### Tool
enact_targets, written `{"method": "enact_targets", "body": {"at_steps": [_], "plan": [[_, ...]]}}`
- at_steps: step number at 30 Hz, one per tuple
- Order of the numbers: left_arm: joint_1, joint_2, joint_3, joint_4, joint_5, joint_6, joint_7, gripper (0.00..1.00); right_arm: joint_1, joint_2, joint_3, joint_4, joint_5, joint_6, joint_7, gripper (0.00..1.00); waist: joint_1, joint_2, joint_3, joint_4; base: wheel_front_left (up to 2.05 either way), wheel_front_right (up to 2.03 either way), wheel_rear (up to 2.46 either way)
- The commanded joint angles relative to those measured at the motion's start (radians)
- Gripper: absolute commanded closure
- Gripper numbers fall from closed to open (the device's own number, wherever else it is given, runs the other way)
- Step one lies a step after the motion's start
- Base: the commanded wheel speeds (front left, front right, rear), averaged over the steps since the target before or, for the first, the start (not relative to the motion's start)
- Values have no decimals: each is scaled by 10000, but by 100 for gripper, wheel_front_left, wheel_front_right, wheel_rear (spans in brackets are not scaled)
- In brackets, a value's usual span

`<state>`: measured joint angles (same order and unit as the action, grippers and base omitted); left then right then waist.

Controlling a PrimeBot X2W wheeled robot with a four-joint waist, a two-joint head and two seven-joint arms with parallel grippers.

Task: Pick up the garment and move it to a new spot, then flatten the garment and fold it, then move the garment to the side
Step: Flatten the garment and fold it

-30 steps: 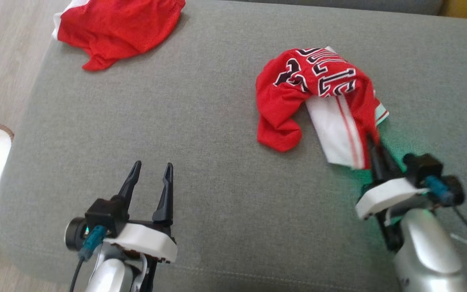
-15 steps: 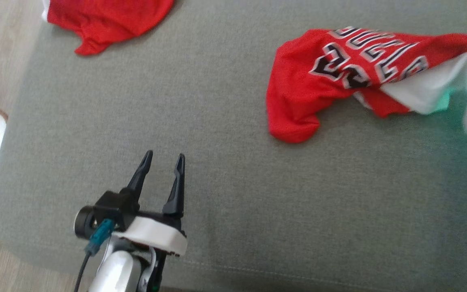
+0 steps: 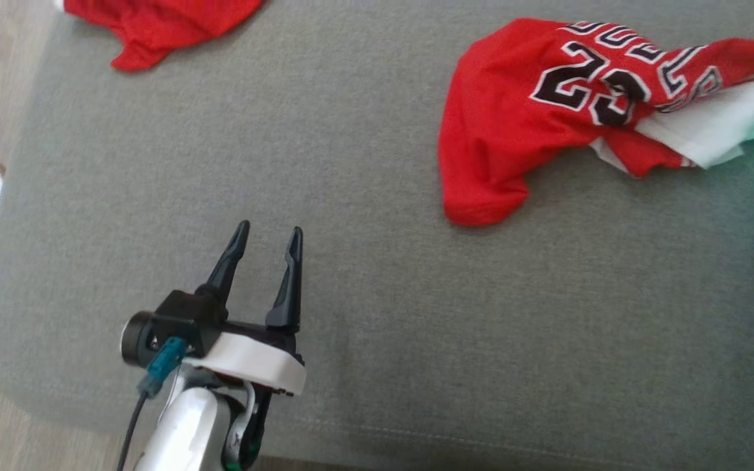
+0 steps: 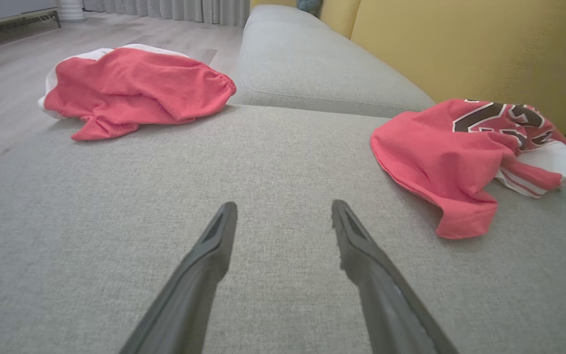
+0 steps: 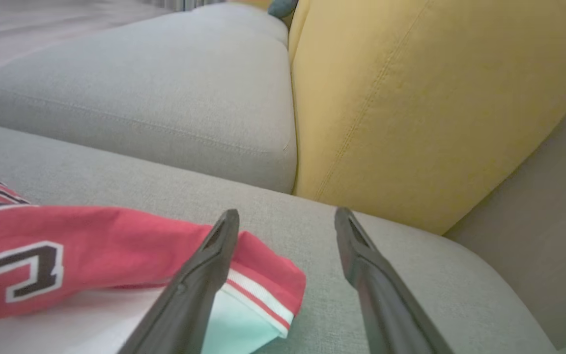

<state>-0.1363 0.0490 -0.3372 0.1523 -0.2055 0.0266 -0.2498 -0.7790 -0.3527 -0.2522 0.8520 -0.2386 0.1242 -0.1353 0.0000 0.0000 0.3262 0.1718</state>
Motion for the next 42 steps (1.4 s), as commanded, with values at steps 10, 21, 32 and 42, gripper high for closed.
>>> {"method": "enact_targets", "body": {"at_steps": [10,21,32,42], "plan": [[60,13,653,-371,145,-63,-120,0,1693,1939,3123,-1981,905,65,-1097,0,0,0,-754,-850,0,0,0],[-29,13,575,-501,71,-72,-120,0,1820,1670,6024,-1777,1115,65,-662,0,0,0,-436,2,0,0,0],[-34,13,535,-470,-114,53,-120,0,841,1621,6305,81,769,65,-590,100,0,0,-401,625,0,0,0],[365,13,647,-426,-31,106,-120,0,1328,1751,6083,-1623,1009,65,-1238,100,0,0,-995,122,0,0,0]]}}
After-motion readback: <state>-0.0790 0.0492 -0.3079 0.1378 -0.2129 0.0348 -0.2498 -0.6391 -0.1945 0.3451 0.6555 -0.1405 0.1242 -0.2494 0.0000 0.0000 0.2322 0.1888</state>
